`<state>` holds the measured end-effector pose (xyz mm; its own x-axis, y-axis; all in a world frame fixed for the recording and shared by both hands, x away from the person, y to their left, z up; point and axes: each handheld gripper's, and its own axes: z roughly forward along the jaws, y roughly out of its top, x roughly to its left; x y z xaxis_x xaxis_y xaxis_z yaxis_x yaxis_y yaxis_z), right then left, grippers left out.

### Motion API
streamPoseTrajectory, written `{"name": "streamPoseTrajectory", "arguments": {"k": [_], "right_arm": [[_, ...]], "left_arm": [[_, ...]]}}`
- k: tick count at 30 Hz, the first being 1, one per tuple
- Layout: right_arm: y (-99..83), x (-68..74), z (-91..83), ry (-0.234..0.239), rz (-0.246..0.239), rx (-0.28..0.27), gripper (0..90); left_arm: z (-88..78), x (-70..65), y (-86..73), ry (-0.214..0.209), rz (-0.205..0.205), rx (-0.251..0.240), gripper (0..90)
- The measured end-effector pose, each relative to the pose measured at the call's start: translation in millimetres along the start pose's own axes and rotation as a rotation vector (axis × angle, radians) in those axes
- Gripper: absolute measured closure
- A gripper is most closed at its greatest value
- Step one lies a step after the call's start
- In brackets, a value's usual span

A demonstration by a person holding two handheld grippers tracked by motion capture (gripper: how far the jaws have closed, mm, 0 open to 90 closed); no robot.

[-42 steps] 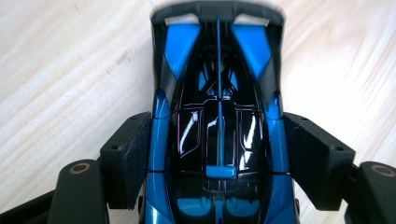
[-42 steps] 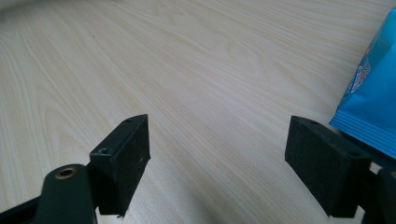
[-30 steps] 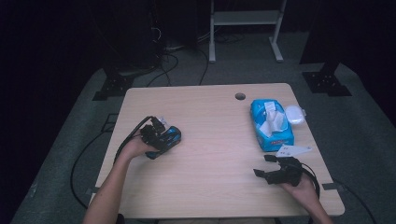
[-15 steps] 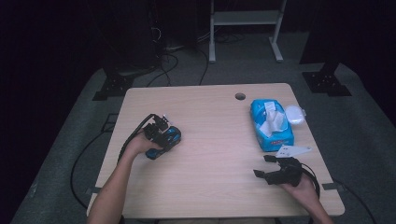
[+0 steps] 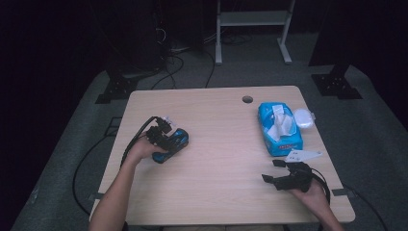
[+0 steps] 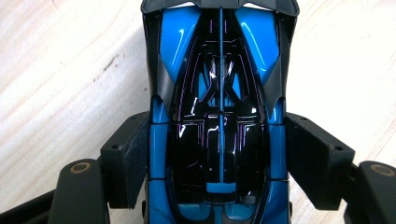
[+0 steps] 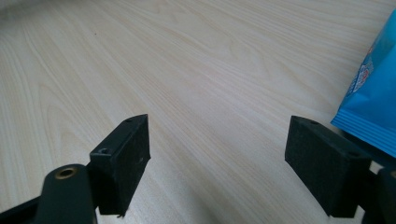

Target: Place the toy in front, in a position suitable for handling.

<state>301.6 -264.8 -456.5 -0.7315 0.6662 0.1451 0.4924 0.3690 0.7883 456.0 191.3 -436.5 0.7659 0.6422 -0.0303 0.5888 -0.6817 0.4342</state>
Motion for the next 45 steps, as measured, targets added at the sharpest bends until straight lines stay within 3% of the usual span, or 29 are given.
{"name": "streamPoseTrajectory", "arguments": {"k": [10,13,14,15,16,20,25,33,40,45], "right_arm": [[0.1,-0.6,0.3,-0.003,0.000,0.000,21.1],[0.8,-1.2,-0.2,-0.005,0.003,-0.005,21.1],[1.4,-1.2,-1.0,-0.008,0.001,-0.012,21.1],[1.6,-1.1,-1.4,-0.009,0.001,-0.012,21.1],[1.6,-1.0,-1.5,-0.009,0.001,-0.012,21.1],[1.6,-0.8,-1.1,-0.008,0.000,-0.012,21.1],[1.3,-3.2,-4.1,-0.015,0.006,-0.022,21.1],[2.2,-5.1,-7.9,-0.024,0.010,-0.041,21.1],[2.6,-5.2,-8.7,-0.029,0.013,-0.041,21.1],[10.8,-6.0,-15.3,-0.073,0.002,-0.081,21.5]], "left_arm": [[-15.4,-7.4,4.0,-0.010,0.025,-0.077,27.8],[-20.0,-18.5,9.0,-0.019,0.051,-0.105,27.8],[-20.1,-28.8,13.2,-0.033,0.076,-0.123,27.8],[-20.1,-28.8,13.2,-0.033,0.076,-0.123,27.8],[-18.1,-39.8,18.1,-0.048,0.101,-0.137,27.8],[-11.5,-55.8,25.7,-0.071,0.130,-0.150,27.8],[6.0,-86.7,38.9,-0.129,0.192,-0.154,27.8],[22.2,-121.0,47.8,-0.153,0.253,-0.132,28.1],[32.2,-133.8,50.8,-0.164,0.290,-0.098,28.3],[38.5,-139.4,50.4,-0.166,0.295,-0.091,28.7]]}}
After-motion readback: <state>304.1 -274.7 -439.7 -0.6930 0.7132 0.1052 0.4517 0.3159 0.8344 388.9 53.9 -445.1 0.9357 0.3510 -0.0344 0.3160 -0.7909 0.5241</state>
